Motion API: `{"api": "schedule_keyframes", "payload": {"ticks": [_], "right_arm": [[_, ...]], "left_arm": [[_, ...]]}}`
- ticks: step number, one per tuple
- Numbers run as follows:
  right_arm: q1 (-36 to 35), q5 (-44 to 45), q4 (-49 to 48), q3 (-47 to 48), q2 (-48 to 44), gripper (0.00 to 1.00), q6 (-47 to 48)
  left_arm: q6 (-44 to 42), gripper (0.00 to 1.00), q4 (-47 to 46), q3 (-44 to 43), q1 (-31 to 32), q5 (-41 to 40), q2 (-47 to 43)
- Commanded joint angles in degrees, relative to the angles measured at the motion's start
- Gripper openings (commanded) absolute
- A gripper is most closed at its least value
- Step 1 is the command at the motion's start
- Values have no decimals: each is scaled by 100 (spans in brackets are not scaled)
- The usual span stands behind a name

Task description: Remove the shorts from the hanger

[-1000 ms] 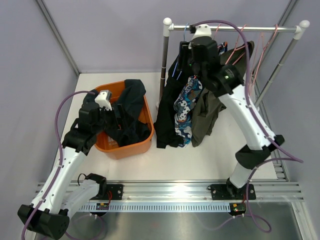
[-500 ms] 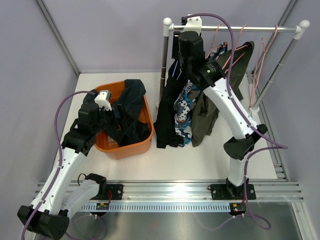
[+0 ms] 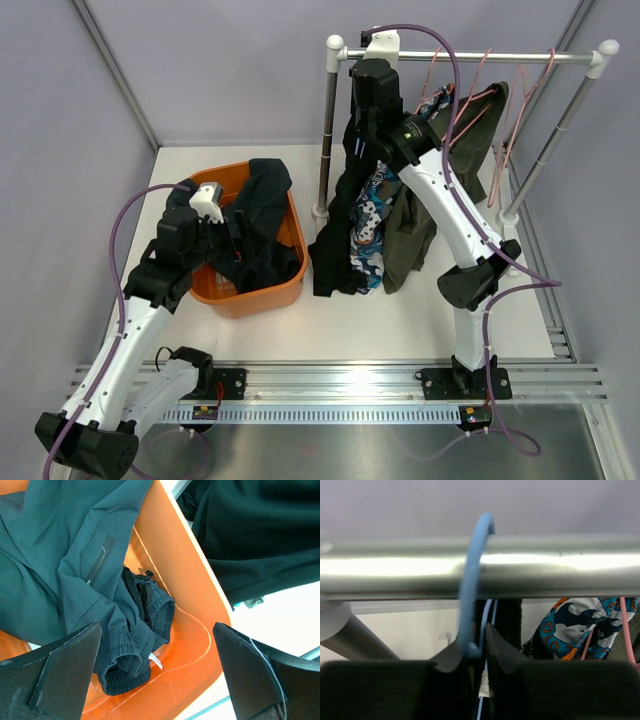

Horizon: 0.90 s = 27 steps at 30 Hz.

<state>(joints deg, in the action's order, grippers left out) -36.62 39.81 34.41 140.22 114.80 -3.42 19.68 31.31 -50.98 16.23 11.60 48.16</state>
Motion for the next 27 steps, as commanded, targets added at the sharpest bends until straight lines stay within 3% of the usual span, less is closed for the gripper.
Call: {"api": "schedule_keyframes", "payload": {"ticks": [1, 5, 14, 27], "right_arm": [[23, 246, -198, -170, -318, 14, 70], [32, 203, -50, -22, -406, 0, 131], [15, -245, 100, 155, -1082, 0, 228], [-64, -1063, 768, -987, -2154, 0, -448]], "left_arm": [[-70, 99, -222, 0, 3, 9, -70], [-61, 99, -222, 0, 3, 27, -70], [-70, 99, -257, -17, 3, 62, -70], [35, 99, -362, -210, 3, 526, 27]]}}
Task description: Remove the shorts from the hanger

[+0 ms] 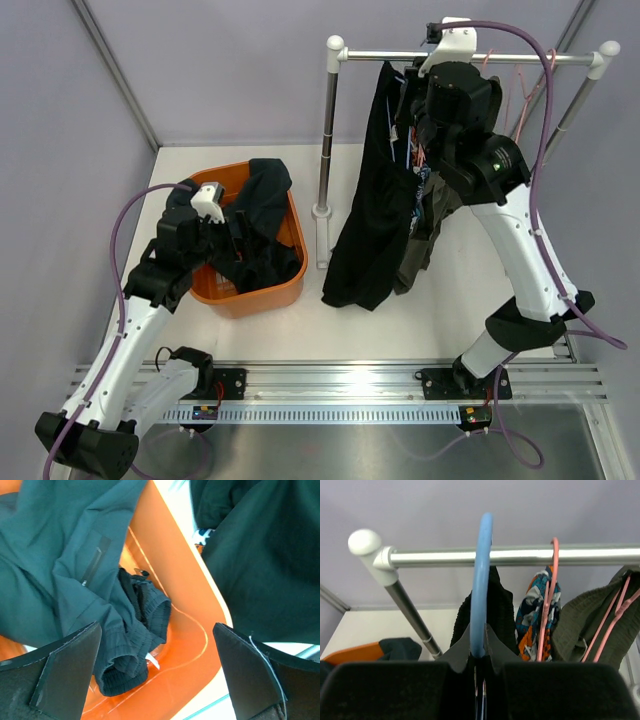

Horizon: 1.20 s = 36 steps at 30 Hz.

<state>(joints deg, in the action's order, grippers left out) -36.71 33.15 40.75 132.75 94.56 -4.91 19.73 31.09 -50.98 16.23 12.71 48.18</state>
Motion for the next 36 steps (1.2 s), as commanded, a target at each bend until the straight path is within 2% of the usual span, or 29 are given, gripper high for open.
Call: {"api": "schedule_keyframes", "payload": {"ticks": [1, 6, 10, 14, 16, 22, 36], "right_arm": [[-99, -466, 230, -528, -297, 0, -361], [-854, -379, 284, -1688, -965, 0, -643], [-1452, -177, 416, -2322, -1247, 0, -836], [-1866, 166, 478, -2762, -1502, 0, -1099], [-2059, 296, 486, -2912, -1616, 0, -1135], [-2367, 561, 626, -2992, -1775, 0, -1249], [-2622, 693, 601, -3220, -1897, 0, -1302]], "left_arm": [[57, 99, -349, -341, 3, 495, 59], [198, 99, -376, -930, 152, 707, 200], [400, 99, -402, -1449, 721, 742, 472], [550, 99, -490, -1853, 1557, 23, 823], [655, 99, -525, -1959, 1856, -93, 999], [849, 99, -972, -1986, 2402, -523, 1386], [1121, 98, -1580, -2135, 2578, -621, 2204]]}}
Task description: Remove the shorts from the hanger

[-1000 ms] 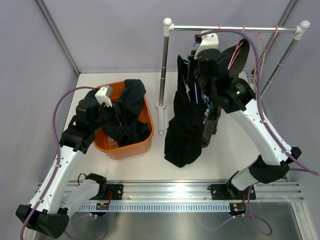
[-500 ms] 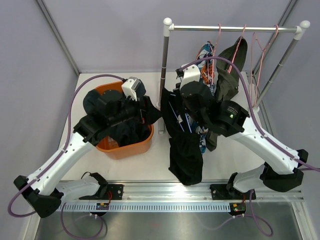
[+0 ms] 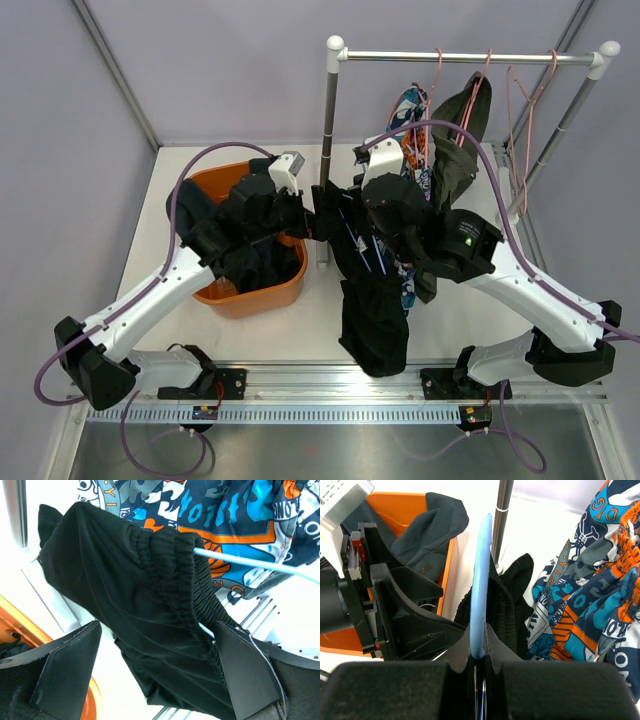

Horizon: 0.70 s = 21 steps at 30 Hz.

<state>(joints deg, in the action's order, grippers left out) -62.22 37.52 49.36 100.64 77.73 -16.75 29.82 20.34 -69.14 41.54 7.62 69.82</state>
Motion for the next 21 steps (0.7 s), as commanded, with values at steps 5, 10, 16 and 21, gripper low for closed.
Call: {"api": "schedule_keyframes", "payload": {"ticks": [5, 10, 16, 21], "right_arm": [[-80, 186, -296, -53, -276, 0, -74], [-98, 116, -331, -36, -320, 0, -56], [-124, 10, -243, 61, -347, 0, -30], [-264, -51, -50, -27, -461, 0, -100]], "left_arm": [[129, 91, -496, -328, 65, -348, 216], [199, 67, -539, -389, 65, -428, 532], [234, 20, -654, -556, 65, -551, 805], [147, 0, -689, -802, 56, -962, 945]]}}
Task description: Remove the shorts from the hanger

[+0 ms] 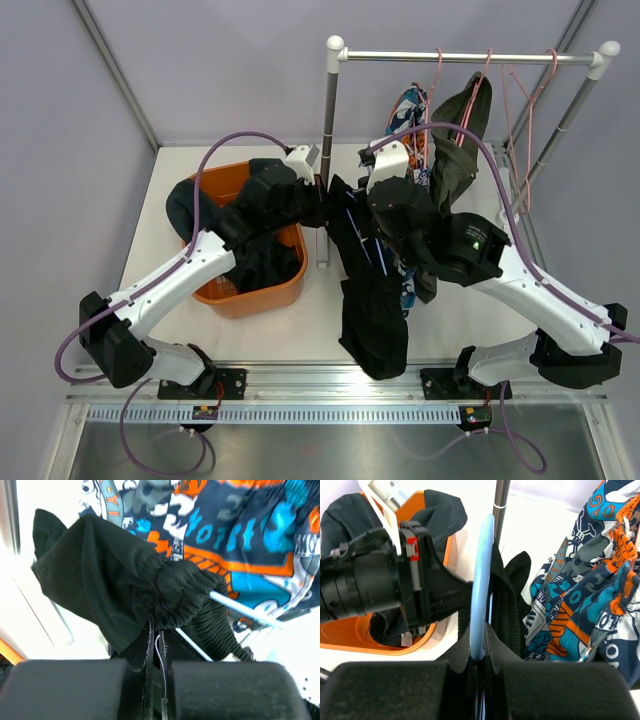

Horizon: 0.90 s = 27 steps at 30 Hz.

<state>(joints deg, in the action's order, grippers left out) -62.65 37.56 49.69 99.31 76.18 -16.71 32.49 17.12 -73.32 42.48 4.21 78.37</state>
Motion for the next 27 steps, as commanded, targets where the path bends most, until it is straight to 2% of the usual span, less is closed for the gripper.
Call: {"api": "schedule_keyframes", "payload": {"ticks": [1, 5, 12, 20, 23, 27], "right_arm": [[-256, -30, -56, 89, -332, 0, -148], [-405, 93, 137, 36, -498, 0, -254], [-555, 6, 242, -87, -728, 0, -368], [-687, -3, 216, -78, -763, 0, -351], [-696, -108, 225, -52, -736, 0, -333], [-740, -205, 155, -140, -736, 0, -342]], "left_arm": [[-155, 0, -350, -437, -38, -745, 100], [-190, 0, -9, -849, -90, -1561, 275], [-217, 0, -34, -1000, -626, -1572, 442], [-471, 0, 72, -1114, -768, -1590, 618], [-735, 0, 352, -1439, -898, -1888, 776], [-744, 0, 388, -1641, -1110, -1484, 908]]}}
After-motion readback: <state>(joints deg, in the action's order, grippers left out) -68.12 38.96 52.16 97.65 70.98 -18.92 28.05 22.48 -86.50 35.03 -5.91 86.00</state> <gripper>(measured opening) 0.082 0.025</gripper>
